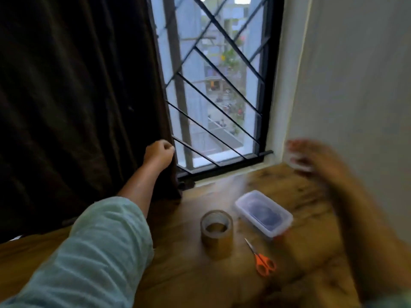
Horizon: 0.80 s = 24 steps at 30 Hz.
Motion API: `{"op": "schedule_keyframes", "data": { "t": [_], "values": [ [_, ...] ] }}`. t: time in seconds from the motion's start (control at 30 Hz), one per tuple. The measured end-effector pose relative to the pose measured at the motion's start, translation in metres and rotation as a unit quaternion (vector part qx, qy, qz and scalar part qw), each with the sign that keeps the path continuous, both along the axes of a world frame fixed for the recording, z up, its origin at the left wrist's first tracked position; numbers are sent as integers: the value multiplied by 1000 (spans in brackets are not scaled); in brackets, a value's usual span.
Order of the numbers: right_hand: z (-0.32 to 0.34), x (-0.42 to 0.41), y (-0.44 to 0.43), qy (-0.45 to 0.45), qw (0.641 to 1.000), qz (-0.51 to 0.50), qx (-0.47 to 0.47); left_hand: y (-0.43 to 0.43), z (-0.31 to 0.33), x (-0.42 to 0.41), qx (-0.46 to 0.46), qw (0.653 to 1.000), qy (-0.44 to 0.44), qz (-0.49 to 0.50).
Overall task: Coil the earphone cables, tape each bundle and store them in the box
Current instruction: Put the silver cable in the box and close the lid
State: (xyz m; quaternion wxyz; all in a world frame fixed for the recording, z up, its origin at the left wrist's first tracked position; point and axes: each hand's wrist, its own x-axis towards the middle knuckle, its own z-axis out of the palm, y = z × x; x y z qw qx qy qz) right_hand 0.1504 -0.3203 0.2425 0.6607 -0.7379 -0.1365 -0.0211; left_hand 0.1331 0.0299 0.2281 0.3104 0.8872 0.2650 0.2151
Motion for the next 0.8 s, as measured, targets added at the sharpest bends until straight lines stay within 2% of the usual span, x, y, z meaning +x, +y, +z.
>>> {"op": "schedule_keyframes", "data": {
  "t": [0.07,0.1,0.2,0.3,0.43,0.57,0.67,0.8],
  "values": [
    [-83,38,-5,98,983,-37,-149,-28,-33,12,-32,997,38,-67],
    [-120,48,-10,155,969,-46,-185,-42,-47,18,-41,993,62,-94],
    [-193,44,-5,310,936,-45,-157,-75,-82,39,-52,977,134,-155],
    [-222,38,6,349,929,-76,-93,-100,-109,62,-53,963,184,-189],
    [-206,43,5,398,914,-63,-50,-126,-137,90,-57,941,245,-226],
    [-203,47,0,383,916,-75,-90,-138,-161,112,-69,918,297,-252],
    [-202,51,2,295,923,-103,-223,-146,-168,120,-90,903,321,-270],
    [-189,55,7,240,896,-111,-356,-134,-170,131,-187,883,337,-267]
  ]
}}
